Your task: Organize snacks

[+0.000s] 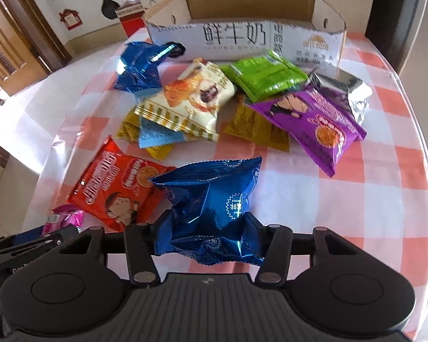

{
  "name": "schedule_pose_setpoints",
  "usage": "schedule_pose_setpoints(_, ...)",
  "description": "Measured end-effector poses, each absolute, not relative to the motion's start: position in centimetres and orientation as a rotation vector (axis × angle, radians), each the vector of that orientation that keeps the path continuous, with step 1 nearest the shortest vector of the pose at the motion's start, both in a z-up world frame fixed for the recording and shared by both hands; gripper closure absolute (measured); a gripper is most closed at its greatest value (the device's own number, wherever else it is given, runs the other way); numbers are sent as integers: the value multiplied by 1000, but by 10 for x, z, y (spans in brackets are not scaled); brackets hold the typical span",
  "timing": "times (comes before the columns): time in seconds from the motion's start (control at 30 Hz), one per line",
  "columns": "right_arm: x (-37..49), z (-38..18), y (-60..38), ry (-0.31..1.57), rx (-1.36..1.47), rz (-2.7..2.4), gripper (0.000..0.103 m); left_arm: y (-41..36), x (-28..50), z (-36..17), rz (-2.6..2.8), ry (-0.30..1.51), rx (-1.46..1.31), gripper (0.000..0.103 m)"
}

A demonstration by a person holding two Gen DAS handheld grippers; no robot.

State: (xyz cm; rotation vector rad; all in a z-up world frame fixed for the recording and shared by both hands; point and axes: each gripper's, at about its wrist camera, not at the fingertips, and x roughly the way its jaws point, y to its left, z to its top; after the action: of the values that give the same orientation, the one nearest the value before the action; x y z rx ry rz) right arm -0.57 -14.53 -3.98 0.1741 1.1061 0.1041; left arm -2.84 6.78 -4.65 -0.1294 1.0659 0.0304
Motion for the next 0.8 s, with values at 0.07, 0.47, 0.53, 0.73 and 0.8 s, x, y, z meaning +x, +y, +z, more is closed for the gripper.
schedule_pose_setpoints(0.07, -7, -35, -145, 1087, 175, 118, 45, 67, -28, -40, 17, 1043, -138, 59)
schedule_pose_setpoints(0.47, -8, -31, -144, 1061, 156, 128, 45, 61, -20, -23, -19, 996, -97, 63)
schedule_pose_setpoints(0.53, -8, -31, -144, 1063, 155, 126, 45, 67, -21, -27, -10, 1024, -115, 55)
schedule_pose_setpoints(0.73, -7, -32, -139, 1066, 151, 139, 45, 60, -27, -46, 3, 1092, -10, 24)
schedule_pose_setpoints(0.8, -7, -32, -140, 1067, 151, 139, 45, 55, -27, -56, 5, 1120, 31, 24)
